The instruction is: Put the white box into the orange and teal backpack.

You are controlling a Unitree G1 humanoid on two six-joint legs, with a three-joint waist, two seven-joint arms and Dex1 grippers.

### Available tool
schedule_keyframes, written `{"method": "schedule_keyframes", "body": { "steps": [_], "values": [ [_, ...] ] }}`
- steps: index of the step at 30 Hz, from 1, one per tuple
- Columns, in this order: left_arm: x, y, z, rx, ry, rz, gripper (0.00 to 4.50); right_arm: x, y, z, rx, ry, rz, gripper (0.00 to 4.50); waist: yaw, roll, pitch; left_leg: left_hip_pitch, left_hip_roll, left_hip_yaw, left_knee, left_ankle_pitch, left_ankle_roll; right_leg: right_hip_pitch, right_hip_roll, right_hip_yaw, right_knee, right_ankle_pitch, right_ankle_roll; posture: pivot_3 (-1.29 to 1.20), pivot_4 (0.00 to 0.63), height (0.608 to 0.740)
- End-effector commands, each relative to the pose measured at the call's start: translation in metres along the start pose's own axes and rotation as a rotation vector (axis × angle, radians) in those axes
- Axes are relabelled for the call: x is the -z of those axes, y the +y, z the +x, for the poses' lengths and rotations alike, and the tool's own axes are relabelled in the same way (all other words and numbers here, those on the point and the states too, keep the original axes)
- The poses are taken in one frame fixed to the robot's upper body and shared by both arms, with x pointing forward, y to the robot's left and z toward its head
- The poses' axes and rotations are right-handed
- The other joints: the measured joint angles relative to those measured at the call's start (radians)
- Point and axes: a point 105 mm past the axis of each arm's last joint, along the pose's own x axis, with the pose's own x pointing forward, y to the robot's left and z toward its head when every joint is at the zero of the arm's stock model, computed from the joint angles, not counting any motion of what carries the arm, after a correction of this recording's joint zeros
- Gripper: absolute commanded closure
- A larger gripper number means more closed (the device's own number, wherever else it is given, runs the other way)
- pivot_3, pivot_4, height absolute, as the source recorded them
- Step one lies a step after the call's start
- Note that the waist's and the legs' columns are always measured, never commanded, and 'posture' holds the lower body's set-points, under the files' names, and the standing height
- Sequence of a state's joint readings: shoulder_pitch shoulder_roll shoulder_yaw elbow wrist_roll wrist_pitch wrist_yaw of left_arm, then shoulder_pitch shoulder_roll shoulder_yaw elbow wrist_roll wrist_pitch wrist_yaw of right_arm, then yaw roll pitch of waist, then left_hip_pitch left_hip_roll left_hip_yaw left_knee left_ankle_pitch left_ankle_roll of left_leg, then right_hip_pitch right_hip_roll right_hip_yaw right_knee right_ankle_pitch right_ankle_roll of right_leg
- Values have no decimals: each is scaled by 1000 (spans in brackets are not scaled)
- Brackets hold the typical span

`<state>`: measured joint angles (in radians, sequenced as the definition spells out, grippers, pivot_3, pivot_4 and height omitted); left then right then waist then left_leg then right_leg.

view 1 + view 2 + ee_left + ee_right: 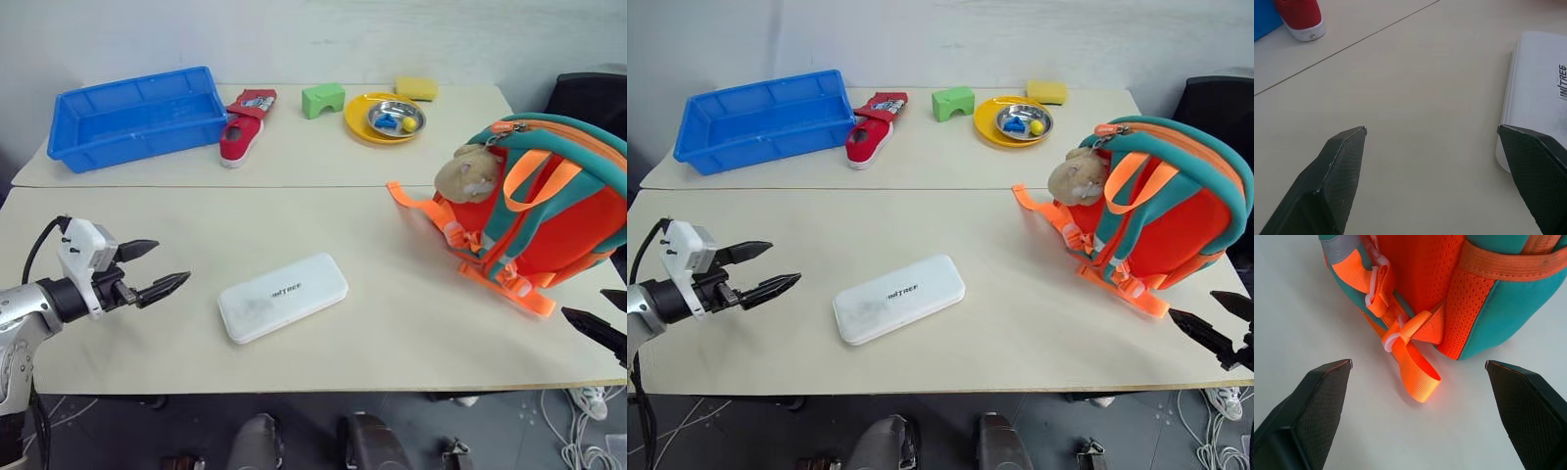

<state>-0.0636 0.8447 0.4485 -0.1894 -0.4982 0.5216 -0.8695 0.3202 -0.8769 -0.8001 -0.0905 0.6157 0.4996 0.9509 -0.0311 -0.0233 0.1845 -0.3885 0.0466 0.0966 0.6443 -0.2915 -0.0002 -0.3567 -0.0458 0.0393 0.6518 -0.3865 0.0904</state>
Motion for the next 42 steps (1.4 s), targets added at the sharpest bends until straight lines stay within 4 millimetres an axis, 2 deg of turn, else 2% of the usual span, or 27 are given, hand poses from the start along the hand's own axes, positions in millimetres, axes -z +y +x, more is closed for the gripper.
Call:
{"method": "schedule_keyframes", "body": {
  "steps": [1, 5, 20, 23, 26, 28, 31, 37, 40, 42],
  "values": [
    [-1, -7, 1, 42, 26, 64, 0, -14, -1, -8, 34, -65, -25, 39, -1, 0, 0, 0, 0, 0, 0, 0, 0, 0, 0, 0, 0, 0, 0, 0, 150, 740],
    [9, -3, 1, 33, 66, 46, 0, -13, -2, -10, 50, -64, -27, 39, -2, 0, 0, 0, 0, 1, 1, 0, 0, 0, 0, 0, 1, 0, 0, 0, 150, 740],
    [12, -9, 10, 73, 78, 62, 0, -9, -11, -17, 97, -16, -79, 39, -1, 0, 0, 1, 0, 0, 1, 0, 0, 0, 0, 0, 1, 0, 0, 0, 150, 740],
    [9, -14, 13, 101, 77, 78, 0, -17, 5, -10, 18, -19, -125, 39, 0, 0, 0, 1, 0, 0, 1, 0, 0, 0, 0, 0, 1, 0, 0, 0, 150, 740],
    [10, -18, 13, 135, 103, 98, 0, -25, 33, 0, -106, -29, -151, 39, -3, 0, 0, 1, 0, 0, 0, 0, 0, 0, 1, 0, 1, 0, 0, 0, 150, 740],
    [17, -24, 9, 179, 144, 119, 0, -27, 57, 12, -205, -27, -175, 446, -5, 0, 0, 1, 1, 0, 0, 0, 0, 0, 1, 0, 2, 0, 0, 0, 150, 740],
    [29, -32, 8, 243, 214, 170, 584, -27, 93, 31, -350, -9, -230, 1317, -8, 0, 0, 1, 1, 0, 1, 1, -1, 0, 1, 0, 2, 0, 0, 0, 150, 740],
    [35, -44, 15, 311, 239, 212, 2496, -33, 142, 69, -508, -36, -304, 3483, -6, 0, 0, 0, 1, 0, 1, 1, -1, 0, 1, 0, 2, 0, 0, 0, 150, 740],
    [37, -50, 23, 329, 229, 211, 3418, -38, 155, 90, -534, -58, -331, 4482, -4, 0, 0, 0, 1, 0, 2, 1, 0, -1, 0, 0, 2, 0, 0, 0, 150, 740],
    [40, -54, 29, 340, 228, 218, 4030, -40, 160, 105, -526, -70, -346, 4500, -3, 0, 0, 0, 1, 0, 2, 1, 0, -2, 0, 0, 3, 0, 0, 0, 150, 740]
  ]
}}
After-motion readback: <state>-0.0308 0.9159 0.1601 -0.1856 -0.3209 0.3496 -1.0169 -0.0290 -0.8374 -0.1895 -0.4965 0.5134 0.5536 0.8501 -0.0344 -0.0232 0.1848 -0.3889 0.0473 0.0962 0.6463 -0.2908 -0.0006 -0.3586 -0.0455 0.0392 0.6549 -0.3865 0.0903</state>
